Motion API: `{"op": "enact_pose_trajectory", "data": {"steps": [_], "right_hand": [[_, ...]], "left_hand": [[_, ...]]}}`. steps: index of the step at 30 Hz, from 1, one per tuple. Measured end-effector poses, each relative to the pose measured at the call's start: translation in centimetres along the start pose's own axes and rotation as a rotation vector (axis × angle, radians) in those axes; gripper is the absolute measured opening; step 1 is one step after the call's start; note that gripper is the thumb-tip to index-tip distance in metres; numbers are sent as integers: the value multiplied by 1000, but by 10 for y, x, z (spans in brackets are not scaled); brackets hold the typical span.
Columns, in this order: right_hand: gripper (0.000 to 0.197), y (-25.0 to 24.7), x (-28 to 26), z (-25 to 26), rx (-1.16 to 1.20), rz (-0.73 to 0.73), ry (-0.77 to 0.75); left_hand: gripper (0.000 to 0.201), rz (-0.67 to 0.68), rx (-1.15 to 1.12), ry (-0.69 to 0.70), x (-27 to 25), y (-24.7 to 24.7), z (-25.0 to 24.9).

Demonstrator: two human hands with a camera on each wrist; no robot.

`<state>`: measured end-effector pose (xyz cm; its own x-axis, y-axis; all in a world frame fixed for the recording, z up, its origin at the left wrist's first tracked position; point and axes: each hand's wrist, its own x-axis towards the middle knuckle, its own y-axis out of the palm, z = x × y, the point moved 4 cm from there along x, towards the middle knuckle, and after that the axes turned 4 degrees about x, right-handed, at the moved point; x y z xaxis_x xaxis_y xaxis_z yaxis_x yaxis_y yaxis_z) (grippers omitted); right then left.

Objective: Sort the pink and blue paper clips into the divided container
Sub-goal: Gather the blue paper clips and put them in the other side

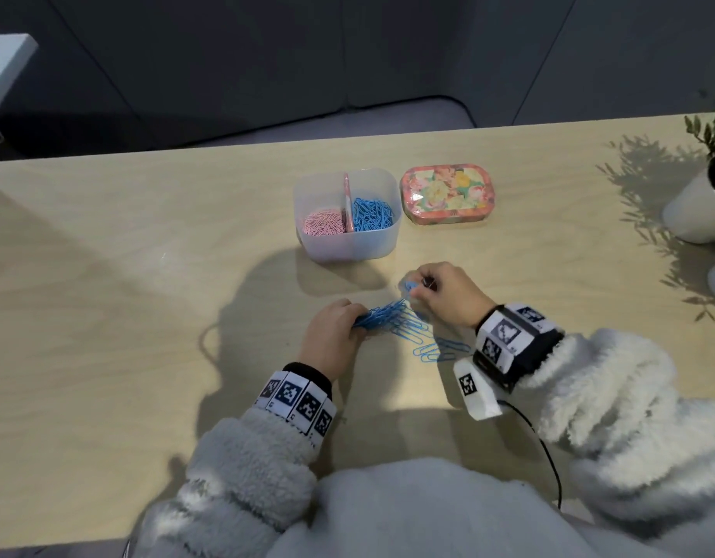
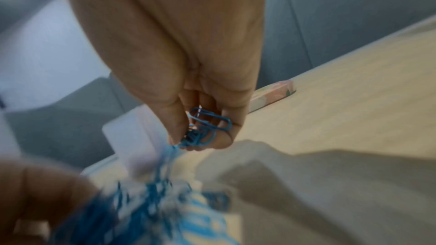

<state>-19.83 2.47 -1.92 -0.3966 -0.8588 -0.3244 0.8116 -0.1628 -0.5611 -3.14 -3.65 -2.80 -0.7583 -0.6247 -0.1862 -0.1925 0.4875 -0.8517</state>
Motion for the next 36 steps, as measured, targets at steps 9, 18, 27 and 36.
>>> {"op": "enact_pose_trajectory", "data": {"steps": [9, 18, 27, 36], "right_hand": [[23, -44, 60, 84, 526, -41, 192], [37, -47, 82, 98, 460, -38, 229], [24, -56, 11, 26, 476, -163, 68], [33, -35, -52, -44, -191, 45, 48]], "left_hand": [[22, -40, -78, -16, -1, -17, -4], [17, -128, -146, 68, 41, -73, -26], [14, -236, -169, -148, 109, -93, -39], [28, -294, -22, 86, 77, -83, -42]]}}
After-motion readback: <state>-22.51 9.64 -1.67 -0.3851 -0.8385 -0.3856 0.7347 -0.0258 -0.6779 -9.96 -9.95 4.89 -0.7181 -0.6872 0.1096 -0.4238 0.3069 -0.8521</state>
